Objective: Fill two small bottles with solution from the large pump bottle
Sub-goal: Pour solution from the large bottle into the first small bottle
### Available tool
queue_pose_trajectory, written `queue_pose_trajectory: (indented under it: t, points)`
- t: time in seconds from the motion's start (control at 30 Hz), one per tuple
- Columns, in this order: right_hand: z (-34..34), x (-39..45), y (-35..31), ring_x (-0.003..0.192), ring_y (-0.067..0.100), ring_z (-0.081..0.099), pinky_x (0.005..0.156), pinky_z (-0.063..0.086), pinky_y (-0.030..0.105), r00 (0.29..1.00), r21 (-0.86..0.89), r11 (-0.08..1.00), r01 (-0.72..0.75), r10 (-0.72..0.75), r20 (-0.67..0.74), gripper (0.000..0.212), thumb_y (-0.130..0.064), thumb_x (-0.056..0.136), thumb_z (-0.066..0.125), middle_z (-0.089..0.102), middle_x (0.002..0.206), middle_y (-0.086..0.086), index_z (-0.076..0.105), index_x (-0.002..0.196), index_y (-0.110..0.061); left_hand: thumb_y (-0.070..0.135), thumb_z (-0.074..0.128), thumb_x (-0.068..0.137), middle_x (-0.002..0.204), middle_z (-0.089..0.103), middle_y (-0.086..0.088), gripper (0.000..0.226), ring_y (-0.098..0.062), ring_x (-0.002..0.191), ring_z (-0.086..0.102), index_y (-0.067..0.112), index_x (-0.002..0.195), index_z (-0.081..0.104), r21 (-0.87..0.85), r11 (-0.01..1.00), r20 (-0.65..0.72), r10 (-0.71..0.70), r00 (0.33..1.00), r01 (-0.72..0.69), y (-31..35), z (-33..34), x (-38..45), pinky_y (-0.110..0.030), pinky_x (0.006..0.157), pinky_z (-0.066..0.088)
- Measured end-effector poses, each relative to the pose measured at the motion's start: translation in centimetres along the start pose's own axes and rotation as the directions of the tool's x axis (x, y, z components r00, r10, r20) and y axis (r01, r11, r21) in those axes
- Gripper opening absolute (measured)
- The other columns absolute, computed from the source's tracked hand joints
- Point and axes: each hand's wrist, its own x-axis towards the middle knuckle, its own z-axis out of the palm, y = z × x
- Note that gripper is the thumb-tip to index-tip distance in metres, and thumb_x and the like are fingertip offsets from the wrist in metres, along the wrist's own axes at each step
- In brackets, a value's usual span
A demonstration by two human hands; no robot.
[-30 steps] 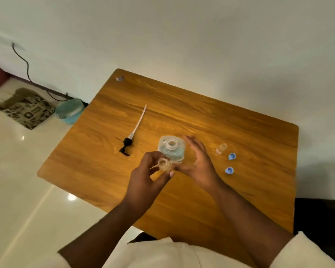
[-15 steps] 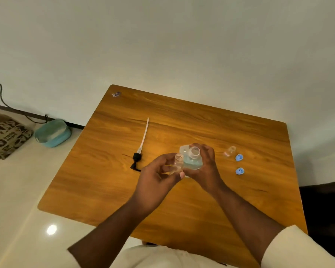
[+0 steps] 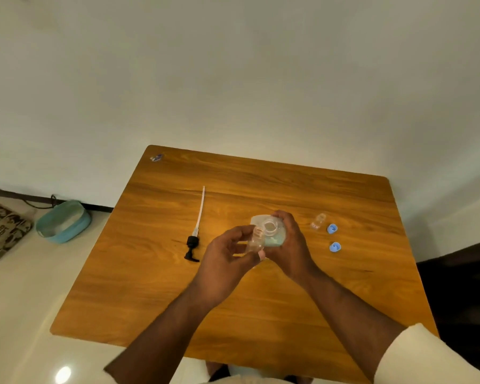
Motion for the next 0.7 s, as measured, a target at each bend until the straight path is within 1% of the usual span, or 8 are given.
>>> queue_pose_trajectory:
  t: [0.1,0.17,0.23,0.33,0.43,0.5,0.6,0.7]
  points:
    - [-1.6,0.3,-2.8,0.113,0.004,0.047,0.088,0.045,0.014,0.990,-0.111,0.983,0.144,-0.144,0.013,0.081,-0.025,0.064,0.086,0.045,0.127,-0.007,0.037,0.124,-0.049,0.004,0.073,0.083,0.108,0.072,-0.002,0.051,-0.018,0.093,0.071,0.029,0.125,0.058,0.009,0.997,-0.010,0.072,0.997,-0.072,1.8,-0.2,-1.5,-0.031,0.072,0.060]
    - [-2.8,0.6,-4.9,0.120,0.008,0.042,0.089,0.040,0.010,0.969,-0.210,0.947,0.245,-0.246,0.022,0.078,-0.023,0.069,0.082,0.042,0.132,-0.004,0.040,0.133,-0.040,0.007,0.074,0.083,0.109,0.072,0.000,0.053,-0.016,0.094,0.071,0.034,0.125,0.054,0.049,0.989,-0.026,0.138,0.990,-0.137,3.2,-0.4,-2.2,-0.032,0.073,0.061]
    - [-3.9,0.9,-6.9,0.124,0.012,0.038,0.090,0.041,0.011,0.935,-0.308,0.887,0.343,-0.355,0.020,0.077,-0.023,0.070,0.081,0.041,0.135,0.003,0.042,0.136,-0.032,0.013,0.075,0.083,0.113,0.071,0.004,0.052,-0.015,0.099,0.069,0.038,0.124,0.053,0.097,0.977,-0.019,0.195,0.981,-0.192,4.3,-0.6,-2.5,-0.032,0.077,0.060]
    - [-5.5,1.3,-9.6,0.125,0.022,0.041,0.090,0.051,0.026,0.871,-0.442,0.775,0.453,-0.491,0.031,0.076,-0.022,0.069,0.082,0.043,0.134,0.010,0.044,0.135,-0.026,0.025,0.075,0.081,0.117,0.069,0.006,0.052,-0.013,0.102,0.068,0.039,0.125,0.053,0.123,0.959,-0.007,0.260,0.966,-0.257,5.8,-0.6,-2.6,-0.028,0.074,0.059]
    - [-6.7,1.7,-11.6,0.124,0.027,0.043,0.084,0.054,0.031,0.821,-0.554,0.668,0.497,-0.568,0.052,0.076,-0.024,0.070,0.082,0.045,0.133,0.014,0.041,0.134,-0.028,0.024,0.075,0.080,0.117,0.069,0.005,0.054,-0.010,0.101,0.068,0.038,0.127,0.054,0.124,0.946,-0.012,0.304,0.953,-0.300,6.8,-0.8,-2.5,-0.020,0.067,0.056]
    - [-7.3,1.9,-12.6,0.124,0.028,0.043,0.081,0.056,0.033,0.802,-0.603,0.617,0.505,-0.593,0.065,0.077,-0.024,0.070,0.081,0.045,0.133,0.015,0.039,0.135,-0.029,0.022,0.075,0.080,0.119,0.068,0.007,0.054,-0.008,0.104,0.066,0.040,0.127,0.053,0.138,0.937,-0.002,0.324,0.946,-0.321,7.3,-0.9,-2.4,-0.018,0.068,0.057]
    - [-8.0,2.3,-13.4,0.125,0.029,0.042,0.077,0.059,0.037,0.775,-0.649,0.558,0.517,-0.627,0.079,0.079,-0.022,0.071,0.081,0.044,0.133,0.015,0.038,0.136,-0.028,0.022,0.076,0.080,0.118,0.067,0.010,0.055,-0.012,0.107,0.065,0.037,0.129,0.057,0.126,0.934,-0.008,0.337,0.942,-0.333,7.6,-1.0,-2.3,-0.032,0.076,0.061]
    - [-8.6,2.5,-13.8,0.127,0.030,0.040,0.077,0.059,0.041,0.764,-0.688,0.510,0.516,-0.638,0.100,0.079,-0.020,0.073,0.079,0.044,0.134,0.016,0.035,0.138,-0.030,0.021,0.075,0.080,0.122,0.066,0.012,0.055,-0.009,0.110,0.064,0.033,0.131,0.058,0.112,0.936,0.011,0.336,0.942,-0.335,8.0,-1.0,-2.3,-0.047,0.082,0.060]
